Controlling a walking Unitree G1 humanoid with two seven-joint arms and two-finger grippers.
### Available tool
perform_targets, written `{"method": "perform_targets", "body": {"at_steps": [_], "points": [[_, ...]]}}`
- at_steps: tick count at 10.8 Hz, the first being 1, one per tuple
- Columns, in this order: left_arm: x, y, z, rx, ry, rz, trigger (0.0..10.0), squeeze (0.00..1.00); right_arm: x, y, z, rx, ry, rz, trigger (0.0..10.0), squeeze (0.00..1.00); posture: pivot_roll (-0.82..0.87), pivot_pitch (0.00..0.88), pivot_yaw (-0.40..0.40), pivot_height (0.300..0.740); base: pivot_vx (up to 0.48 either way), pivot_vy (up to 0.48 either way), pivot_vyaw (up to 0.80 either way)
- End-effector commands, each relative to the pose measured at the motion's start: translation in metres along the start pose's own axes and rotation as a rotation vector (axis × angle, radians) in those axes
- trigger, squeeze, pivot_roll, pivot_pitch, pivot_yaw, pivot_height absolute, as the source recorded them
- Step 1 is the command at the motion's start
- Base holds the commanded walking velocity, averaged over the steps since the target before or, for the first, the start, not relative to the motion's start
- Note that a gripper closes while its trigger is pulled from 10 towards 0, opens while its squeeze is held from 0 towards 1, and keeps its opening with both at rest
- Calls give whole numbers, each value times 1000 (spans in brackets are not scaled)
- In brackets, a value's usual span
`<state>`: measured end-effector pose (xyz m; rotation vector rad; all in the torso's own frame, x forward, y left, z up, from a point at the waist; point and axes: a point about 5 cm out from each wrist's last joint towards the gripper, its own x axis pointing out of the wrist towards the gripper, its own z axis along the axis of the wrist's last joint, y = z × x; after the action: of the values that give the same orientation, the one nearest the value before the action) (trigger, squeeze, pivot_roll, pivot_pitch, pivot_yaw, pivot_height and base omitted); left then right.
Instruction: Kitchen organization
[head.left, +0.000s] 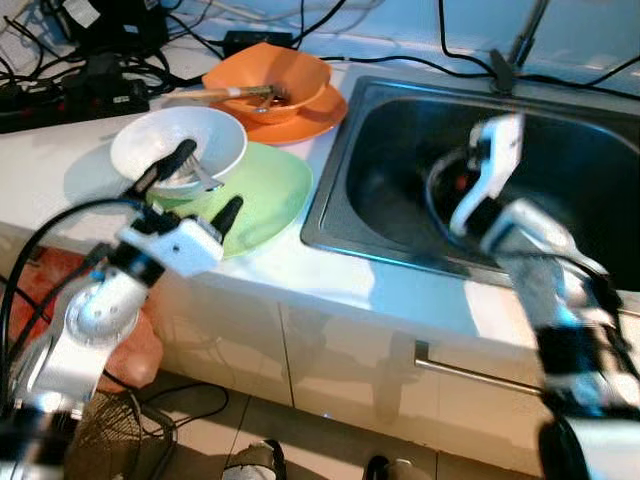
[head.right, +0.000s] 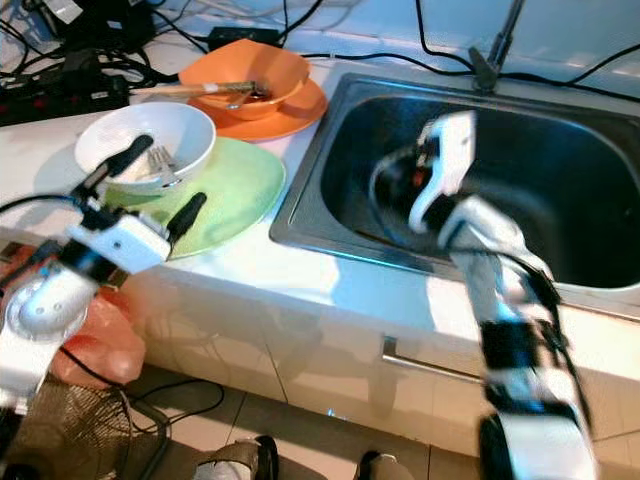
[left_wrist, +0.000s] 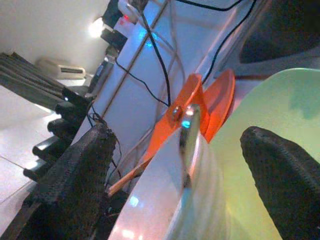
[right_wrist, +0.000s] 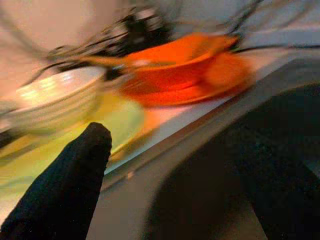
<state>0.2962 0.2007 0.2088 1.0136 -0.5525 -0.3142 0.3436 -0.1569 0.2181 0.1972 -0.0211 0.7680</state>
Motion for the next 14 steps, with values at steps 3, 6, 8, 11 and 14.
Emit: {"method": "perform_targets", "body": {"at_steps": [3, 6, 8, 11, 14], "points": [[11, -9, -4, 16, -33, -69, 10000, 0, -14, 14, 7, -22, 70, 171, 10000, 0, 122, 138, 16, 740, 0, 0, 0], [17, -15, -6, -10, -58, -114, 8471, 0, -24, 23, 3, -62, 137, 239, 10000, 0, 122, 139, 24, 740, 0, 0, 0], [17, -21, -6, -31, -80, -159, 0, 0, -25, 22, 3, -88, 151, 251, 10000, 0, 119, 138, 30, 740, 0, 0, 0], [26, -21, -6, -31, -111, -172, 0, 0, -15, 26, 6, -133, 183, 333, 10000, 0, 122, 137, 29, 740, 0, 0, 0], [32, -17, 3, -19, -164, -151, 0, 0, -13, 25, 9, -148, 198, 371, 10000, 0, 119, 136, 27, 740, 0, 0, 0]]}}
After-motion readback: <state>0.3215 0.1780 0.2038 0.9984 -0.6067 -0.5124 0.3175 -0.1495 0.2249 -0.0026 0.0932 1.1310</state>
